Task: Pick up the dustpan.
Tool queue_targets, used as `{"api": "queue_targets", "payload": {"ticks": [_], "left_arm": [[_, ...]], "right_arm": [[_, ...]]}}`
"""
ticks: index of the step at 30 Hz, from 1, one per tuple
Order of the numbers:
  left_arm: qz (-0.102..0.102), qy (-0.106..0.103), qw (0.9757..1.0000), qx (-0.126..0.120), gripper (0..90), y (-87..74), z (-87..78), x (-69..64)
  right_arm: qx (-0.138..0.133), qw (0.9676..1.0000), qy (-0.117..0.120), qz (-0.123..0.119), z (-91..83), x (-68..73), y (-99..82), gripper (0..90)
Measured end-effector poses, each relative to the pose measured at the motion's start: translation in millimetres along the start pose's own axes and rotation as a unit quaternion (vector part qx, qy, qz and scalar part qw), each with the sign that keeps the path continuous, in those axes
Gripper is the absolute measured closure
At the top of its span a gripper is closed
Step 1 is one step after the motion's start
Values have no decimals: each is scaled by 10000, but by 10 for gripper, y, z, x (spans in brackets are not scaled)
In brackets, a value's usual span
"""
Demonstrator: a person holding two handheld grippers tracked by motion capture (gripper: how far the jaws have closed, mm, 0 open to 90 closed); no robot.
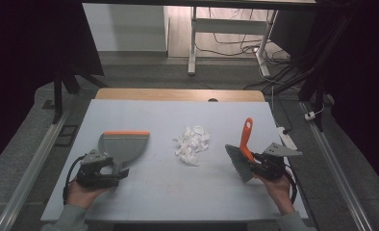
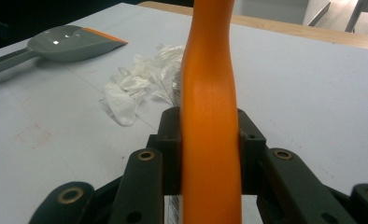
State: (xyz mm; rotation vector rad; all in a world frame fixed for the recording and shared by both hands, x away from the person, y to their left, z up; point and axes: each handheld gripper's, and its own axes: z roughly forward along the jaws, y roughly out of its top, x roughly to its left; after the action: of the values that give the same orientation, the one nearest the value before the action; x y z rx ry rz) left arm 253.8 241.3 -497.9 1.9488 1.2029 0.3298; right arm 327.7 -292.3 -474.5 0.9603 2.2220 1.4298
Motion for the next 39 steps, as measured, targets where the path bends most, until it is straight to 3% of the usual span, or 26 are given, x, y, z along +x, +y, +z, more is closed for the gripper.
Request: {"api": "queue_targets", "payload": {"ticks": [22,28,30,39], "left_arm": [[-34,-88,9999,-108,189,32,-56,-8],[-34,-57,9999,-93,187,55,-58,-28],[-117,82,9999,8,189,95,-66,-54],[-160,171,9997,-83,196,178,-190,-75]], "right_arm": [[-69,10000,49,8,-17,18,16,702],[-81,10000,35,5,-28,17,15,702],[-75,10000,45,18,-28,13,10,702],[-91,9999,59,19,-32,19,16,703]]}}
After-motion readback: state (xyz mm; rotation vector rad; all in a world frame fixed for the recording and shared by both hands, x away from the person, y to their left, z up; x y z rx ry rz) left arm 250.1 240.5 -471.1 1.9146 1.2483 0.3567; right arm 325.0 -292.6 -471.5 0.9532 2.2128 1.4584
